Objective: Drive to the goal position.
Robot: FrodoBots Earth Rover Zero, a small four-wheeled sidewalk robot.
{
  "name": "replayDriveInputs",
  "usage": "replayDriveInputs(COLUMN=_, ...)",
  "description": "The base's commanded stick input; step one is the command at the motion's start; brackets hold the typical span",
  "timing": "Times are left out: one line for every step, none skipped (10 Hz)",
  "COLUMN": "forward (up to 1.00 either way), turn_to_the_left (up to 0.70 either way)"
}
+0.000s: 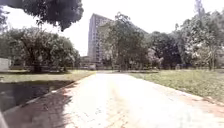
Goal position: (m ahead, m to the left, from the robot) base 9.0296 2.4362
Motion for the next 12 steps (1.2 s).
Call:
replayDriveInputs(forward=0.70, turn_to_the_left=0.00)
replayDriveInputs(forward=0.70, turn_to_the_left=0.00)
replayDriveInputs(forward=0.70, turn_to_the_left=0.00)
replayDriveInputs(forward=0.70, turn_to_the_left=0.00)
replayDriveInputs(forward=0.70, turn_to_the_left=0.00)
replayDriveInputs(forward=0.70, turn_to_the_left=0.00)
replayDriveInputs(forward=0.70, turn_to_the_left=0.00)
replayDriveInputs(forward=0.70, turn_to_the_left=0.00)
replayDriveInputs(forward=0.70, turn_to_the_left=0.00)
replayDriveInputs(forward=0.70, turn_to_the_left=0.00)
replayDriveInputs(forward=0.70, turn_to_the_left=0.00)
replayDriveInputs(forward=0.70, turn_to_the_left=0.00)
